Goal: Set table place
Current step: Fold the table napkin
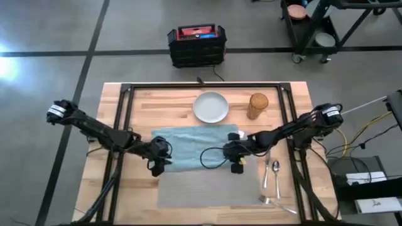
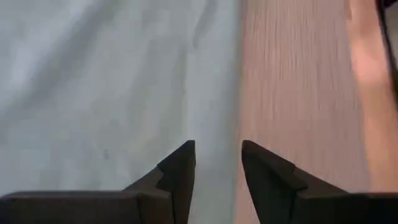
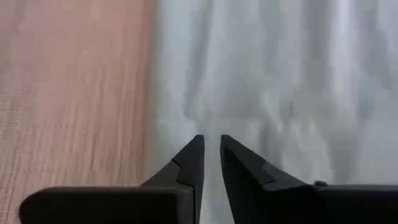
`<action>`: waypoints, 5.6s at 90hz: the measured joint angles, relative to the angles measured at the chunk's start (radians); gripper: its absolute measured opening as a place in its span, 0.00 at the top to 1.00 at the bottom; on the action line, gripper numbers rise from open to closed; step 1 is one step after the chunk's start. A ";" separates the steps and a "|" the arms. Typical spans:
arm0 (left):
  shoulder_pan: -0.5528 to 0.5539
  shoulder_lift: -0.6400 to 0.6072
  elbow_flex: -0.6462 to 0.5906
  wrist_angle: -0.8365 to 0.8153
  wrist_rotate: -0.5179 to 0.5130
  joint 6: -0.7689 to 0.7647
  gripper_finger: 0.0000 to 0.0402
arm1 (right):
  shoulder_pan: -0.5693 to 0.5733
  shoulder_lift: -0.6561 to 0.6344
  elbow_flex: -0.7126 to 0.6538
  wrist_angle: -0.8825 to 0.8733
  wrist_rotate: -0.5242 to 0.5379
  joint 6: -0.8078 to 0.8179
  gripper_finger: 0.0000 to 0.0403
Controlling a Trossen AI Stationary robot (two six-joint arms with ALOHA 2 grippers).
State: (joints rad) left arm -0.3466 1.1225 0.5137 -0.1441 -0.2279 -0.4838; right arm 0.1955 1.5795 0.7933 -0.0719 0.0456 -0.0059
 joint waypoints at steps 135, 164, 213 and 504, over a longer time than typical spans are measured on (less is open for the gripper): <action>0.043 0.021 -0.118 -0.299 -0.019 0.037 0.57 | -0.193 0.009 0.049 -0.338 -0.053 0.070 0.49; 0.043 0.021 -0.117 -0.297 -0.024 0.047 0.58 | -0.178 0.090 0.052 -0.327 -0.056 0.066 0.51; 0.067 0.069 -0.073 -0.345 -0.027 0.079 0.45 | -0.178 0.092 0.051 -0.328 -0.047 0.085 0.51; -0.295 0.137 0.452 -0.501 0.043 -0.252 1.00 | 0.242 -0.235 0.247 -0.691 -0.061 0.553 1.00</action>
State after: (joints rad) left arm -0.6415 1.2592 0.9654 -0.6454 -0.1844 -0.7360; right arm 0.4371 1.3449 1.0408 -0.7629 -0.0151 0.5474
